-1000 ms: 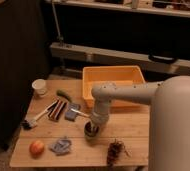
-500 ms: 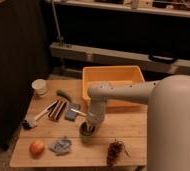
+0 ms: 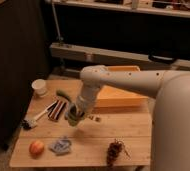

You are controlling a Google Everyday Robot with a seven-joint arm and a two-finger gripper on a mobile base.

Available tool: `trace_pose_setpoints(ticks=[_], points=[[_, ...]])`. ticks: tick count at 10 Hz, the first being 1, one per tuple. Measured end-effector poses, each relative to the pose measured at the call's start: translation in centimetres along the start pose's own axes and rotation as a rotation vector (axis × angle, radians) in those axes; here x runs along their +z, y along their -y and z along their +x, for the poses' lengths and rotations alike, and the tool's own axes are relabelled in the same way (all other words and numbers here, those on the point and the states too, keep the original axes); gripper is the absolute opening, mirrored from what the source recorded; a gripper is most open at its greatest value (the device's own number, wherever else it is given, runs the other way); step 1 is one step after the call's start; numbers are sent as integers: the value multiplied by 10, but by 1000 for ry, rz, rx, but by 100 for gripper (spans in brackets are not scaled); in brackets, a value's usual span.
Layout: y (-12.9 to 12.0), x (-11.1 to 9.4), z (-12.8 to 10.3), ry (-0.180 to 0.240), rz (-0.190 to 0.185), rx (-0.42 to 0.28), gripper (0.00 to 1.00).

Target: Stack cups on top of each other

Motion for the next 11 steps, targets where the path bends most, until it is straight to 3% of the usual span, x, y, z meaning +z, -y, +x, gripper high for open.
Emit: trace_pose_setpoints(ticks=[1, 3, 4, 6, 11], points=[[-28, -9, -23, 33, -5, -21, 0], [-58, -18, -56, 77, -10, -39, 0], [-81, -23, -79, 119, -19, -44, 0], [-107, -29, -101, 175, -31, -38, 0], [-103, -29, -102, 177, -26, -32, 0]])
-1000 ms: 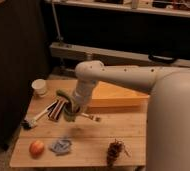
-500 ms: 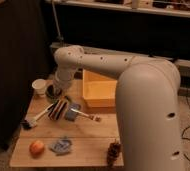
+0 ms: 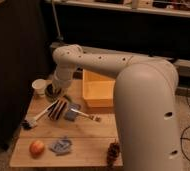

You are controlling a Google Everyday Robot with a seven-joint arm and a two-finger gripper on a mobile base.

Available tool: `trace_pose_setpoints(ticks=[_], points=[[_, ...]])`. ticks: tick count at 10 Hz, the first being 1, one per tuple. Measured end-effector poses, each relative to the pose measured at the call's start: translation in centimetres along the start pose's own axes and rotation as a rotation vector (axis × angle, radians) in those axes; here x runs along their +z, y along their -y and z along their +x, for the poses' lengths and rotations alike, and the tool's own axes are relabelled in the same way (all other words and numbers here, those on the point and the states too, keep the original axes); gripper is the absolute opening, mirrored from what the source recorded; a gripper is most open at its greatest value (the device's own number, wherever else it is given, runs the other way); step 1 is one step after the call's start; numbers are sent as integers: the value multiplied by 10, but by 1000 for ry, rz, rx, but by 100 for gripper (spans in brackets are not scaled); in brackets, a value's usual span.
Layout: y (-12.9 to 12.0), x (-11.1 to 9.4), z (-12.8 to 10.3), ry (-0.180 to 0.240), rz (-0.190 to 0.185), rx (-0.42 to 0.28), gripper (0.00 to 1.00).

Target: Stack cups on top of each other

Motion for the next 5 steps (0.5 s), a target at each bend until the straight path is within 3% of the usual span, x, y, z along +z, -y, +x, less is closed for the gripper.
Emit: trace_pose_setpoints(ticks=[3, 5], points=[[-1, 0, -1, 0, -2, 1, 0], [0, 1, -15, 17, -21, -3, 0]])
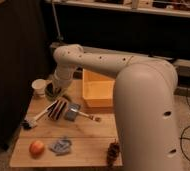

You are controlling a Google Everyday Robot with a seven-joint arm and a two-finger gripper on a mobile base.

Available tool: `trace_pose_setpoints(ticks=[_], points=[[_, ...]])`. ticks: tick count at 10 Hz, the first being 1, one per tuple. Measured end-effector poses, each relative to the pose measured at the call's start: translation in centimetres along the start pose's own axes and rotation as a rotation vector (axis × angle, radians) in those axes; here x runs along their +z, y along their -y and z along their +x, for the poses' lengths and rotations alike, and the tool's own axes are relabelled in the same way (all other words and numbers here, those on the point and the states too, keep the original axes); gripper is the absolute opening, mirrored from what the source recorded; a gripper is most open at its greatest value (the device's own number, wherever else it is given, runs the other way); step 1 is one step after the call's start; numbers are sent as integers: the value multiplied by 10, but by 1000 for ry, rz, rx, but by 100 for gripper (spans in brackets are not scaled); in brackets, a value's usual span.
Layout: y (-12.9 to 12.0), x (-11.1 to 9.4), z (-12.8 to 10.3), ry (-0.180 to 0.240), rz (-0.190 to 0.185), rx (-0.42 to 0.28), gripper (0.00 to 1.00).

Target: Stack cups on top of each other

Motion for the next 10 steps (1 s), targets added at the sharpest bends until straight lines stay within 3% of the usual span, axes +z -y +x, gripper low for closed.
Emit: trace_pose_setpoints(ticks=[5, 10], points=[[-42, 9, -73, 60, -64, -46, 0], [-43, 13, -105, 85, -70, -43, 0]])
